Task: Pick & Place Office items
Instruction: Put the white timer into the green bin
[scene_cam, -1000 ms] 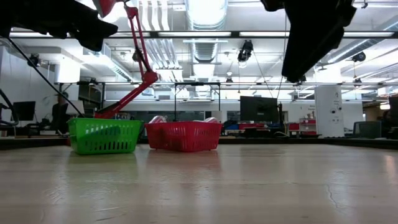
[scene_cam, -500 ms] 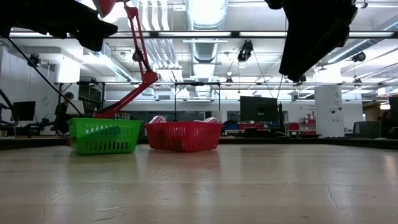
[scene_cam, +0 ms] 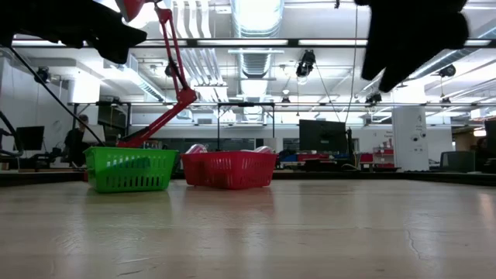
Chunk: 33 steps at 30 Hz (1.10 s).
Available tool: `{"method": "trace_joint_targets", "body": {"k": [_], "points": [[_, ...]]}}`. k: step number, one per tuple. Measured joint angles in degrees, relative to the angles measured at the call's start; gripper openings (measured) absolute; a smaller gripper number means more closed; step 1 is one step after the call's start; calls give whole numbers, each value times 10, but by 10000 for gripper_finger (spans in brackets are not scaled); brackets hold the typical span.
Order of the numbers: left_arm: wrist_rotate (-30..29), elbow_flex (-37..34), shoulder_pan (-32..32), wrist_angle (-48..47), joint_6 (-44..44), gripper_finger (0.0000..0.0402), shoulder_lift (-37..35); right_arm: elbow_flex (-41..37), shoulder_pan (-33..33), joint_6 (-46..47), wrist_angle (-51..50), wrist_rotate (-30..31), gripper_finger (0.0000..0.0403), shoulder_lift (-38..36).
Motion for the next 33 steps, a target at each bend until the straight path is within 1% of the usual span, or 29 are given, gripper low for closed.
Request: {"method": "trace_joint_targets", "body": {"k": [4, 8, 11, 15, 17, 22, 24, 27, 29, 33], "points": [[0, 0, 0, 0, 0, 250, 0, 8, 35, 84, -31, -4, 219, 0], [0, 0, 0, 0, 0, 250, 0, 14, 79, 205, -68, -25, 219, 0], [0, 0, 0, 0, 0, 250, 0, 14, 115, 285, -73, -60, 219, 0], [0, 0, 0, 0, 0, 250, 0, 14, 156, 365, -73, -132, 219, 0], [0, 0, 0, 0, 0, 250, 0, 14, 172, 403, -70, -157, 219, 0], [0, 0, 0, 0, 0, 250, 0, 14, 201, 478, -66, -172, 219, 0], [0, 0, 0, 0, 0, 250, 0, 14, 208, 503, -65, -199, 219, 0], [0, 0, 0, 0, 0, 250, 0, 14, 221, 544, -65, -264, 219, 0], [0, 0, 0, 0, 0, 250, 0, 14, 229, 565, -59, -295, 219, 0], [0, 0, 0, 0, 0, 250, 0, 14, 246, 577, -45, -303, 219, 2]]}}
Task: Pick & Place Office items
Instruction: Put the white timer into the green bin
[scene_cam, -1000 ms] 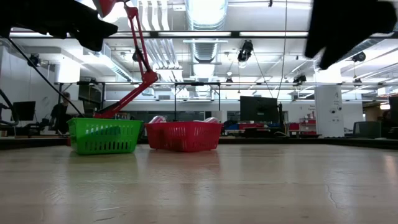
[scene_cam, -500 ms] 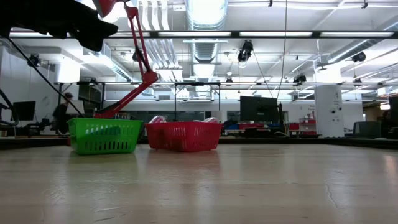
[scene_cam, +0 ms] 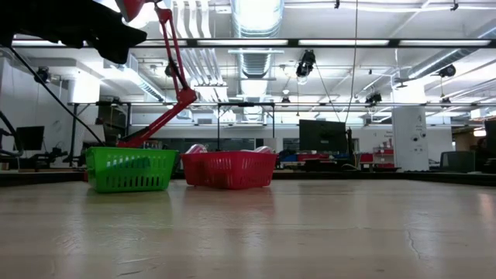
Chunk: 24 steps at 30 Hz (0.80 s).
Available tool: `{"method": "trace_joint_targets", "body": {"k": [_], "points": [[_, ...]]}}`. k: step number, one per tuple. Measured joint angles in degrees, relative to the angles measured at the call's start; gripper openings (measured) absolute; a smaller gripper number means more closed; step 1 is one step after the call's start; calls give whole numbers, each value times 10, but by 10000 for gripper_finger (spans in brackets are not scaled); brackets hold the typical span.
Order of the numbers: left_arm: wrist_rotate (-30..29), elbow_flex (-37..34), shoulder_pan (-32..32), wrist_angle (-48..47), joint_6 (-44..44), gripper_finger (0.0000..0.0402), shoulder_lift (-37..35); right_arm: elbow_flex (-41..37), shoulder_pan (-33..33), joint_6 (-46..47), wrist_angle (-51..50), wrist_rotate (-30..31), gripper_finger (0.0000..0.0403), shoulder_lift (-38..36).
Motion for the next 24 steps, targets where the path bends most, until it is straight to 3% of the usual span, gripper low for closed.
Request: {"method": "trace_joint_targets", "body": {"k": [24], "points": [[0, 0, 0, 0, 0, 250, 0, -9, 13, 10, -30, 4, 219, 137]]}}
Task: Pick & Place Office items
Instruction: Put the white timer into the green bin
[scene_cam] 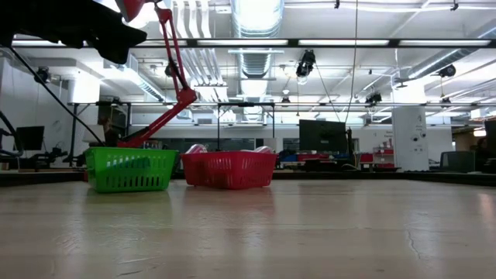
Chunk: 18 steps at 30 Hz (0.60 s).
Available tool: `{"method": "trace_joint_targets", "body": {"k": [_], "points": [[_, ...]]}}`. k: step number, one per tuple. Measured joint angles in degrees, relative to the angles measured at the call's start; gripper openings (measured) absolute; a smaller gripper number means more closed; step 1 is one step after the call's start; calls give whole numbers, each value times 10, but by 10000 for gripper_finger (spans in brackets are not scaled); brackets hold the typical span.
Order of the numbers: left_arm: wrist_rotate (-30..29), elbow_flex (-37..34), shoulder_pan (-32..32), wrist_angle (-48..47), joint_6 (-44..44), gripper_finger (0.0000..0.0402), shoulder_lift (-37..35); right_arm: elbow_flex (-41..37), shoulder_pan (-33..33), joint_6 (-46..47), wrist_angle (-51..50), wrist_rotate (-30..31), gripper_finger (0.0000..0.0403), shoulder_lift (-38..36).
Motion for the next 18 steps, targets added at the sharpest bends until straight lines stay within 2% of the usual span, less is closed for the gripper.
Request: {"method": "trace_joint_targets", "body": {"k": [14, 18], "points": [[0, 0, 0, 0, 0, 250, 0, 0, -7, 0, 11, 0, 219, 11], [0, 0, 0, 0, 0, 250, 0, 0, -8, 0, 13, 1, 204, 11]]}}
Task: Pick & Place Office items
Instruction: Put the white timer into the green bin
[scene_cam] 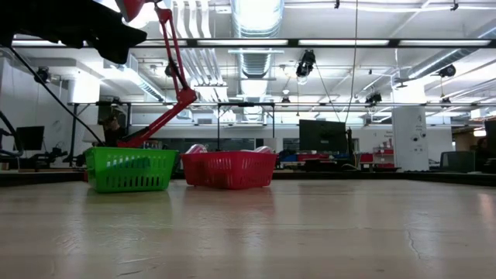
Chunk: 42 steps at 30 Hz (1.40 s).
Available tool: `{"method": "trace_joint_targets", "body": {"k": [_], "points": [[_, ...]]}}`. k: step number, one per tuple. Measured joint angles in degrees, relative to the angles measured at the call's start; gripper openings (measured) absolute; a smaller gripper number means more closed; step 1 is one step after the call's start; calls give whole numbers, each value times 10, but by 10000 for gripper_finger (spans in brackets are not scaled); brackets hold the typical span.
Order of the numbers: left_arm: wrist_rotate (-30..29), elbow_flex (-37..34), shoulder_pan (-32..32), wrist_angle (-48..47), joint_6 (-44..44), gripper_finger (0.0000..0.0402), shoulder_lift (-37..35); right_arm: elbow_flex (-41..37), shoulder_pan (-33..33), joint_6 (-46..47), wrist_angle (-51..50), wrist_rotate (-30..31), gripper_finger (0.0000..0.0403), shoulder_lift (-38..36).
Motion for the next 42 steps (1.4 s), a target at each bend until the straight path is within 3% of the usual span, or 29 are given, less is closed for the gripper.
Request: {"method": "trace_joint_targets", "body": {"k": [15, 28, 32, 38, 42], "points": [[0, 0, 0, 0, 0, 250, 0, -1, 0, -4, -3, -6, 51, 0], [0, 0, 0, 0, 0, 250, 0, -2, -1, -8, -15, 11, 59, -16], [0, 0, 0, 0, 0, 250, 0, 2, -1, -24, -40, 90, 59, -40], [0, 0, 0, 0, 0, 250, 0, 2, -4, -63, -75, 296, 59, -80], [0, 0, 0, 0, 0, 250, 0, -1, -22, -106, -94, 389, 59, -95]]}}
